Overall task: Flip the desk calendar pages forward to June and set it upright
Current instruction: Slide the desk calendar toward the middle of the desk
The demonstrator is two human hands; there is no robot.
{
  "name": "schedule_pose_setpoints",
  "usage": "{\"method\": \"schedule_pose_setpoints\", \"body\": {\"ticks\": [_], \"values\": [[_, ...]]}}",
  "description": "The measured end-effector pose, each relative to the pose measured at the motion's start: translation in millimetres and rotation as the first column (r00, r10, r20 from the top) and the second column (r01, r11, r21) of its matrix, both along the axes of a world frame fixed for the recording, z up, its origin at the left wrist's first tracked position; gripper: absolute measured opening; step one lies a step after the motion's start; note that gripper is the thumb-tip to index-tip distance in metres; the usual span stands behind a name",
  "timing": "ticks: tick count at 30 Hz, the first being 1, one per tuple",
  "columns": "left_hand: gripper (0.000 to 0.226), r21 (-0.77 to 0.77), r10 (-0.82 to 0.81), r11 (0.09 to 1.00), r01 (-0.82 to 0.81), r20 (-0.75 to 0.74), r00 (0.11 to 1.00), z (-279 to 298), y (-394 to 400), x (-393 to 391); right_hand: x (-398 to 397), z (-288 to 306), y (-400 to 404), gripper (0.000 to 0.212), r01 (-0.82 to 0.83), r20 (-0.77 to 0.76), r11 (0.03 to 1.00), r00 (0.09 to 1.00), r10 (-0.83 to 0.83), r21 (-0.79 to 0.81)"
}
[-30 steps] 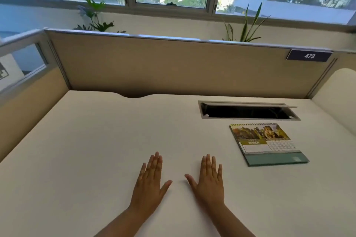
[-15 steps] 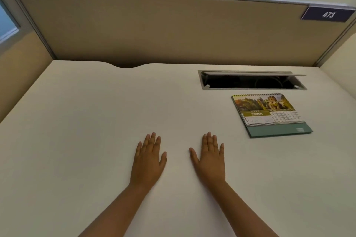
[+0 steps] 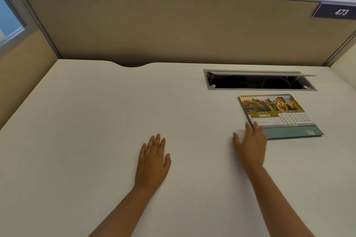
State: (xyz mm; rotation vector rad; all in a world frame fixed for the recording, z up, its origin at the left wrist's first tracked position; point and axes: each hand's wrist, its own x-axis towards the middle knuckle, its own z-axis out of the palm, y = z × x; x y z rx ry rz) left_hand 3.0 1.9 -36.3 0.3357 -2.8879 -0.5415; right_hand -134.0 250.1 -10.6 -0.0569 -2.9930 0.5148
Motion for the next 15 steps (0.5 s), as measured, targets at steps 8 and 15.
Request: {"method": "schedule_pose_setpoints", "body": {"ticks": [8, 15], "values": [[0.051, -0.004, -0.003, 1.0, 0.003, 0.0, 1.0, 0, 0, -1, -36, 5, 35, 0.047, 0.069, 0.123, 0.991, 0.989, -0.083, 0.11], [0.05, -0.019, 0.002, 1.0, -0.002, -0.002, 1.0, 1, 1, -1, -37, 13, 31, 0.037, 0.027, 0.09, 0.974, 0.995, -0.048, 0.223]]}}
